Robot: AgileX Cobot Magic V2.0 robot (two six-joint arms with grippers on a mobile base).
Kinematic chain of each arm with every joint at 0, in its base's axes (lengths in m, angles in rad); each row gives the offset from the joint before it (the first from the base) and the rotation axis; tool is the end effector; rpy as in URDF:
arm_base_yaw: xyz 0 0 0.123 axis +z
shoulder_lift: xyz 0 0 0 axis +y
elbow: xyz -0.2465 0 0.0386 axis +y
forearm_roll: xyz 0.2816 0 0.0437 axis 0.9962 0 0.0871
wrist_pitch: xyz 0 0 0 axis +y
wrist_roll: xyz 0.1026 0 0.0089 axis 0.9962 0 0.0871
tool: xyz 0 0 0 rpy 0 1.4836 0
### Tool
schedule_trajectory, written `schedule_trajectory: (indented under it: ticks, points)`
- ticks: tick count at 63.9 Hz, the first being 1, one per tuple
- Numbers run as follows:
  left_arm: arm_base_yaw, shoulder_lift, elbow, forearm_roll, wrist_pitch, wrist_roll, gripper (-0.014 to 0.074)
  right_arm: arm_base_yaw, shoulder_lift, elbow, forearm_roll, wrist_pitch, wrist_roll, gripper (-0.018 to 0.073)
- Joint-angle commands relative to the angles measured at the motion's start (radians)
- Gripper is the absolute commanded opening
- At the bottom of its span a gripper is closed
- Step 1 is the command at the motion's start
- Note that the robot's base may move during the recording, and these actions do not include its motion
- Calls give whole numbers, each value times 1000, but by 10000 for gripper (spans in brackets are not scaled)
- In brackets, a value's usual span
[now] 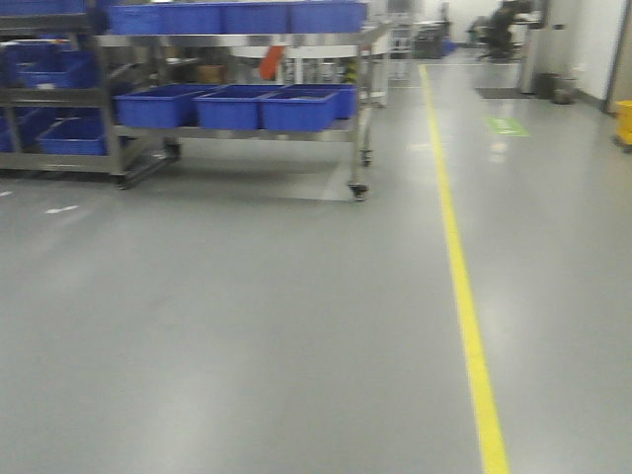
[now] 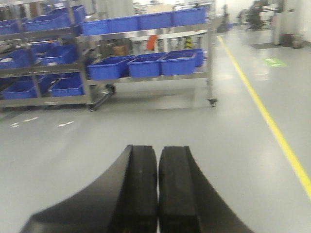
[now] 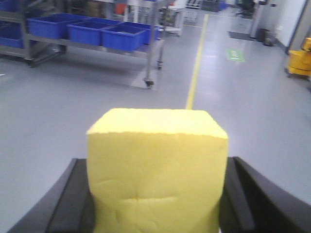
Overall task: Place yellow foam block on left shelf second layer
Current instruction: 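Back away from the table holding the cube in the right gripper, then drive along the aisle with the cube held in the right gripper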
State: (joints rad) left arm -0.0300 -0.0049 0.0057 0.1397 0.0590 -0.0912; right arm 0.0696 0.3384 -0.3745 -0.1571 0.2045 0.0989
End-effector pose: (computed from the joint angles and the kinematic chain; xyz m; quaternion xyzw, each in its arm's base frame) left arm 0.1379 -0.0033 0.2067 0.0243 0.6967 0.0094 0.7169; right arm 0.1626 0.0080 0.2869 -0.0349 0.7335 -0.0067 0.6787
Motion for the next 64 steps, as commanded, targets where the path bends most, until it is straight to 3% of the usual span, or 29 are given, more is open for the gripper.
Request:
schedule_trajectory:
  ticks: [1,64]
  points:
    - [-2,-20,23,-6,-82,-5,136,-8,6,-27,-13,-95,-7,467]
    - [-2,-20,23,-6,-82,-5,136,-8,6,-27,-13,-96,-7,467]
